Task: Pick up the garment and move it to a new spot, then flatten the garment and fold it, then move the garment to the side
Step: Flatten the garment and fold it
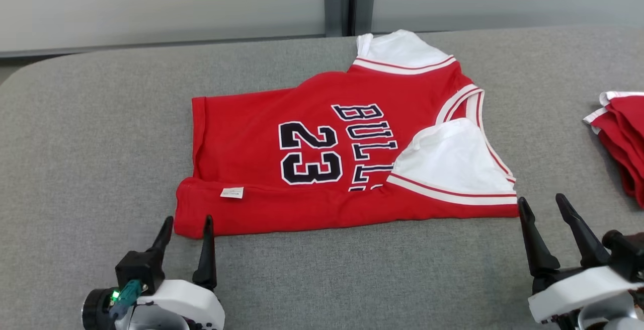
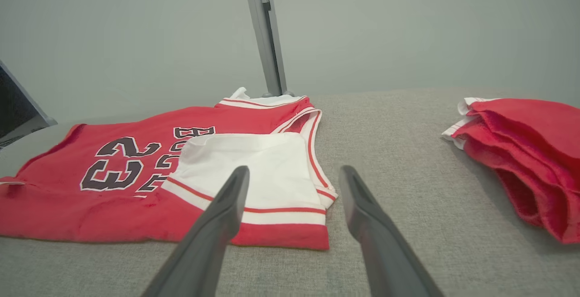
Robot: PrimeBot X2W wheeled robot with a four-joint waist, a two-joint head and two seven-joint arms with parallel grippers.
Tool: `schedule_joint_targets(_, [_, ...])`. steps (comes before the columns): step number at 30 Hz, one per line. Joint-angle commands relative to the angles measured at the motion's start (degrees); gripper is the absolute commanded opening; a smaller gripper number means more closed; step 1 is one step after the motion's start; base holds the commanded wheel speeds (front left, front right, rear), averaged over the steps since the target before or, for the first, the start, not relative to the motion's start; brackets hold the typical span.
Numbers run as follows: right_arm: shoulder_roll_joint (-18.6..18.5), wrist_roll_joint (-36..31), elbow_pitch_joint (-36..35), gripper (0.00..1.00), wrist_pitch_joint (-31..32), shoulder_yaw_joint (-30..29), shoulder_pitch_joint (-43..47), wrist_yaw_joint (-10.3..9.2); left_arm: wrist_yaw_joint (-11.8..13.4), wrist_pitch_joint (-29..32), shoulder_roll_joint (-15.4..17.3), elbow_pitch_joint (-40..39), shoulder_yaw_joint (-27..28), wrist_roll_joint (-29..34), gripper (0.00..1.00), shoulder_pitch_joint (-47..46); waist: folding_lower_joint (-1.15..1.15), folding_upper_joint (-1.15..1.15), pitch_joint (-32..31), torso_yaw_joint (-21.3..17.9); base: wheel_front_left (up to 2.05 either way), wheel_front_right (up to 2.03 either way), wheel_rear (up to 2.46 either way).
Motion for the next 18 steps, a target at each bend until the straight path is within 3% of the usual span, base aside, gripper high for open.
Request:
schedule_joint_targets(1, [-0.2, 0.3, 0.6, 1.0, -0.1, 0.0, -0.9, 0.0, -0.1, 0.3, 0.1, 0.5, 0.0, -0.1, 1.0, -1.1, 0.0, 0.0, 1.1, 0.2, 0.0, 0.0, 0.0])
schedule_joint_targets(13, [-0.6, 4.9, 22.2, 1.0, -4.5, 6.3, -13.8, 0.0, -1.8, 1.5, -1.5, 9.9, 0.2, -5.3, 1.0, -5.8, 0.0, 0.0, 7.7, 0.6, 0.0, 0.0, 0.0])
schedule_joint_targets(14, [-0.6, 5.7, 23.6, 1.0, -4.6, 6.9, -14.5, 0.0, -2.0, 1.7, -1.6, 10.5, 0.0, -5.4, 0.76, -5.9, 0.0, 0.0, 7.8, 0.7, 0.0, 0.0, 0.0])
schedule_joint_targets(15, [-0.5, 6.7, 24.9, 1.0, -4.3, 7.7, -14.8, 0.0, -2.1, 1.4, -1.6, 10.8, 0.0, -5.8, 0.45, -6.2, 0.0, 0.0, 7.9, 0.7, 0.0, 0.0, 0.0])
schedule_joint_targets(16, [-0.5, 7.4, 25.8, 1.0, -4.6, 8.6, -15.4, 0.0, -2.3, 1.1, -1.6, 11.0, 0.0, -5.9, 0.0, -6.4, 0.0, 0.0, 8.0, 0.8, 0.0, 0.0, 0.0])
schedule_joint_targets(17, [-0.5, 8.2, 26.5, 0.51, -4.8, 9.4, -15.9, 0.01, -2.4, 0.8, -1.6, 11.3, -0.1, -6.0, 0.0, -6.7, 0.0, 0.0, 8.0, 0.8, 0.0, 0.0, 0.0])
schedule_joint_targets(18, [-0.5, 8.9, 27.0, 0.34, -5.1, 10.1, -16.2, 0.01, -2.6, 0.5, -1.7, 11.4, -0.1, -6.2, 0.0, -6.7, 0.0, 0.0, 8.0, 0.8, 0.0, 0.0, 0.0])
